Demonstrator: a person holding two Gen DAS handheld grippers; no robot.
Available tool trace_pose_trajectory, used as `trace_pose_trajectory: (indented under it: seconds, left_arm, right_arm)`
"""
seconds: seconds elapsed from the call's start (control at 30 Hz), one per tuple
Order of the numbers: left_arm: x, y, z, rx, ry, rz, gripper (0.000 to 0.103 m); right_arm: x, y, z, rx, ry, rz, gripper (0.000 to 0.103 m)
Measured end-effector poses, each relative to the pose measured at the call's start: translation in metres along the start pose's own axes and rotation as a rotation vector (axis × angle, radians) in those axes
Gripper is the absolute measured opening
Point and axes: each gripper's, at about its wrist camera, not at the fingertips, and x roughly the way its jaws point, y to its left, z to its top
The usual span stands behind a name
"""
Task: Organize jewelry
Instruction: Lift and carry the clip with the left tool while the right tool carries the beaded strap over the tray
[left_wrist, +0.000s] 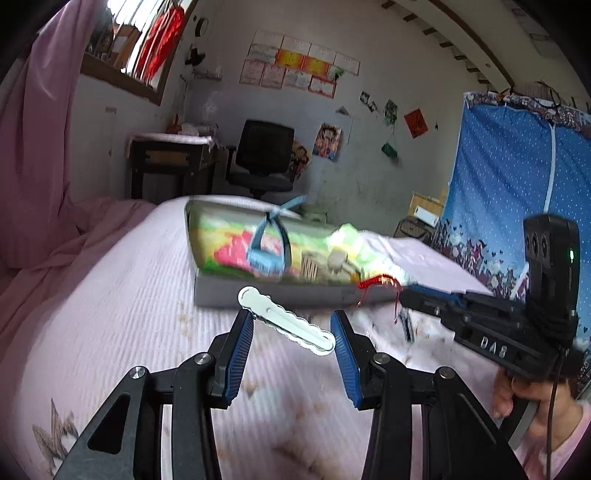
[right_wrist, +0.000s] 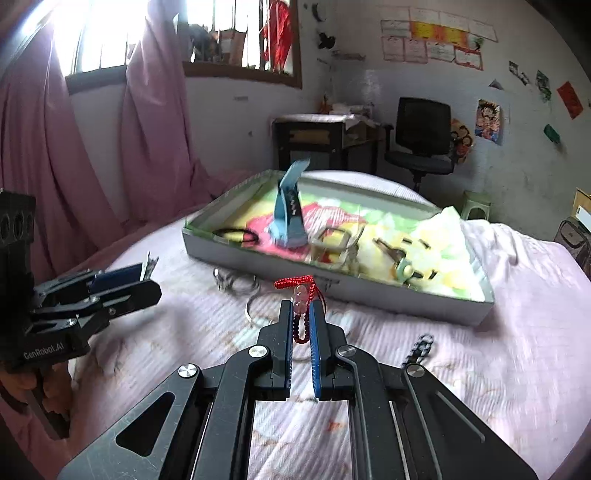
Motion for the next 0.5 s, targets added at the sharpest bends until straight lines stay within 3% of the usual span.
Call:
trace_pose_trajectory:
  seconds: [0.27,0.37,0.5]
  left_arm:
    - [0.032,0.003,0.055,-0.023,-0.061,0.023,0.041]
    - [0.053,0.008,0.068,-0.026,-0.037,0.051,0.041]
    - [0.083,0.016,0.071,-0.033,0.039,0.092,0.041]
  right_arm:
    - [0.006,-0.012,0.019,0.072,-0.145,-0.053,0.008]
    - [0.016,-0.022,0.030,0.092,-0.182,-0.089,0.008]
    - [0.036,-0.036,0.036,0.129,-0.163,-0.108,0.008]
